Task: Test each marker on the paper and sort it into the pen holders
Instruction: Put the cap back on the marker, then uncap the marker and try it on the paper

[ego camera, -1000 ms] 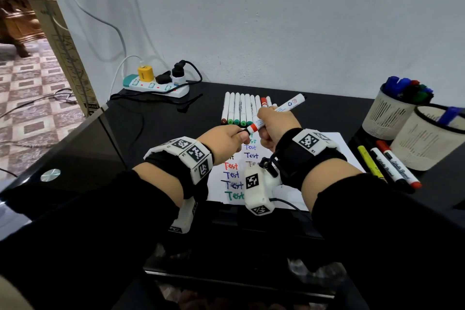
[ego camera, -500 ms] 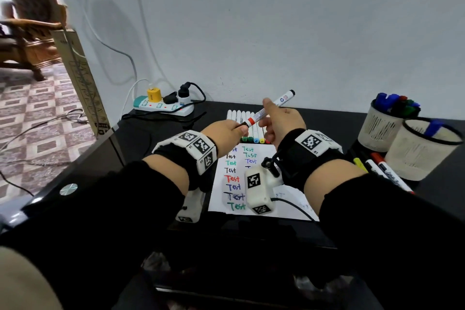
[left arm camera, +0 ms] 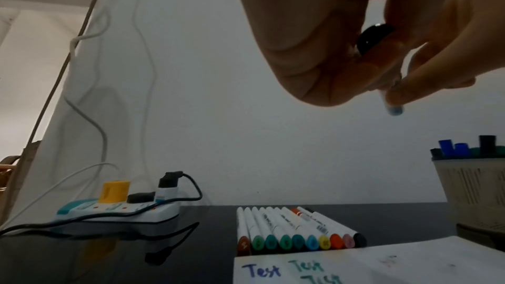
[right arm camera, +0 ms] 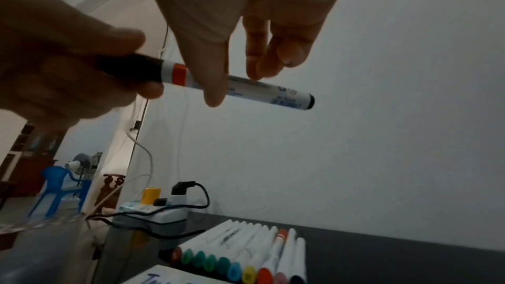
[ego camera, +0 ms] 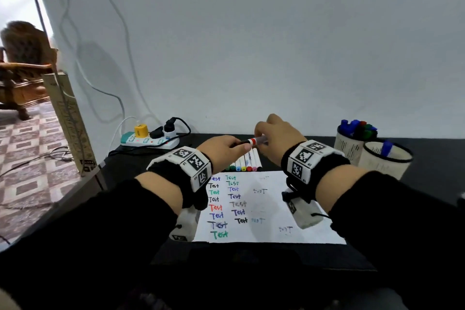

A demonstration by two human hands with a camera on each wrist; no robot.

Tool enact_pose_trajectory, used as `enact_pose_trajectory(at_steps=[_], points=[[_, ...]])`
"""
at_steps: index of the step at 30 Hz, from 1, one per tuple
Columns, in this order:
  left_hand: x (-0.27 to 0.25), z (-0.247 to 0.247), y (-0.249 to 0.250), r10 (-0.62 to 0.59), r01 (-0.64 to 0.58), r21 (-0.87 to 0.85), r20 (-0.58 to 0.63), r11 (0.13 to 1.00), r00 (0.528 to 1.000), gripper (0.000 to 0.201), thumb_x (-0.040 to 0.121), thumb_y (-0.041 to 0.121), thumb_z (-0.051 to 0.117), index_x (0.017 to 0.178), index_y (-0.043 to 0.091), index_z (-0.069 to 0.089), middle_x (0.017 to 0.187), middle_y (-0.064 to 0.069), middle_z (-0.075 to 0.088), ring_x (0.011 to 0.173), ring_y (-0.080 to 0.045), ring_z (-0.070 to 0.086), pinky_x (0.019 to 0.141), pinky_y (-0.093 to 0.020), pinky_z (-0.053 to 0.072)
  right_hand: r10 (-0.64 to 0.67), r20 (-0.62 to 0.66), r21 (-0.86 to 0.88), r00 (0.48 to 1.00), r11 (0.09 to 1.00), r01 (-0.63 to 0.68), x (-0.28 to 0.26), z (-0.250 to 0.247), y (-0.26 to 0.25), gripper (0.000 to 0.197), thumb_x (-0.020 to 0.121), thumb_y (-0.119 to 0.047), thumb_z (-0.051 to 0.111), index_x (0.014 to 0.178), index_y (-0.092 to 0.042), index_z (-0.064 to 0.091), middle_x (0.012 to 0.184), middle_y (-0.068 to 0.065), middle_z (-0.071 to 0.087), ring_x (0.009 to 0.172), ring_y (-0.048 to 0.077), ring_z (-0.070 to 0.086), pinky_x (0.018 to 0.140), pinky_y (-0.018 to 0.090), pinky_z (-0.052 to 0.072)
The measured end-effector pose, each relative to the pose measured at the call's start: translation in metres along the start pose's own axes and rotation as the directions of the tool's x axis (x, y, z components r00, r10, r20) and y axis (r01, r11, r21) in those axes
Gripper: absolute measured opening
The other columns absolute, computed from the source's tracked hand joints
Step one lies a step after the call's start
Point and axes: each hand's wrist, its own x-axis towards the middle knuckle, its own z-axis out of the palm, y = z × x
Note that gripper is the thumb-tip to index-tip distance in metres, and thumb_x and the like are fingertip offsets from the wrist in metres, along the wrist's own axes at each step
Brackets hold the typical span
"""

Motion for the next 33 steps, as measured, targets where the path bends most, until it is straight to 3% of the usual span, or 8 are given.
enact_pose_trajectory(at_steps=[3,5,7,10,16,20,26,33], points=[[0.008,0.006,0.011,0.023,-0.019,-0.086,0.046,0.996,0.999,0.031,0.097,0.042,0.040,0.113,0.021,0.056,0.082,0.010,0.061,0.070,-0.004,0.055,0.065,-0.020,0.041,0.099,-0.013,0.010,0.995,0.995,-0.098,-0.004,-0.006,0.020,0.019,0.092,-0.012,0.047,0.109,-0.008,0.053,0.111,0.014,0.047,0.093,0.035,0.055,0.074,0.034,0.042],[0.017,0.016,0.017,0.014,-0.010,-0.032,0.101,0.999,0.995,0.040,0.097,0.042,0.039,0.130,0.022,0.049,0.110,0.007,0.065,0.092,-0.007,0.059,0.083,-0.024,0.044,0.201,-0.048,0.090,0.978,0.977,-0.196,-0.009,-0.011,0.037,0.019,0.091,-0.010,0.047,0.109,-0.007,0.052,0.110,0.014,0.048,0.091,0.033,0.055,0.073,0.032,0.041],[0.026,0.032,0.024,-0.014,-0.004,0.116,0.153,0.993,0.988,0.049,0.098,0.044,0.037,0.142,0.022,0.036,0.138,0.002,0.049,0.123,-0.017,0.048,0.102,-0.027,0.035,0.317,-0.084,0.206,0.945,0.933,-0.294,-0.015,-0.015,0.055,0.020,0.090,-0.010,0.046,0.109,-0.009,0.052,0.108,0.010,0.048,0.085,0.028,0.054,0.070,0.028,0.037],[0.038,0.063,0.036,-0.044,-0.032,0.269,0.274,0.963,0.961,0.060,0.098,0.046,0.035,0.148,0.018,0.020,0.151,-0.002,0.031,0.137,-0.021,0.032,0.109,-0.029,0.025,0.436,-0.143,0.421,0.889,0.839,-0.344,-0.027,-0.017,0.083,0.014,0.089,-0.010,0.048,0.100,-0.018,0.052,0.103,0.008,0.054,0.078,0.026,0.057,0.071,0.030,0.045],[0.062,0.115,0.068,-0.030,-0.170,0.414,0.434,0.894,0.900,0.068,0.096,0.050,0.036,0.150,0.017,0.012,0.155,-0.002,0.022,0.141,-0.020,0.025,0.112,-0.031,0.021,0.616,-0.257,0.577,0.744,0.716,-0.394,-0.054,-0.028,0.141,0.009,0.090,-0.014,0.052,0.091,-0.021,0.046,0.101,0.009,0.058,0.077,0.020,0.059,0.076,0.029,0.048],[0.079,0.138,0.077,-0.041,-0.222,0.464,0.492,0.858,0.870,0.076,0.093,0.054,0.040,0.151,0.015,0.009,0.157,-0.004,0.014,0.143,-0.020,0.018,0.114,-0.034,0.018,0.681,-0.235,0.510,0.693,0.693,-0.509,-0.067,-0.032,0.173,0.006,0.093,-0.021,0.051,0.096,-0.018,0.047,0.110,0.010,0.058,0.095,0.027,0.062,0.085,0.039,0.051],[0.099,0.165,0.068,-0.099,-0.232,0.552,0.505,0.801,0.858,0.090,0.085,0.063,0.047,0.150,0.016,0.005,0.157,-0.012,-0.003,0.145,-0.027,0.008,0.115,-0.046,0.017,0.675,-0.184,0.385,0.714,0.718,-0.580,-0.072,-0.025,0.193,0.019,0.094,-0.021,0.049,0.110,-0.012,0.049,0.119,0.009,0.049,0.104,0.032,0.057,0.092,0.047,0.049],[0.102,0.176,0.063,-0.108,-0.259,0.586,0.517,0.768,0.849,0.091,0.085,0.066,0.043,0.150,0.015,0.005,0.156,-0.012,0.003,0.143,-0.030,0.016,0.113,-0.048,0.021,0.644,-0.191,0.229,0.741,0.763,-0.605,-0.064,-0.018,0.205,0.011,0.093,-0.023,0.052,0.093,-0.012,0.052,0.123,0.007,0.040,0.096,0.029,0.056,0.089,0.038,0.048]])
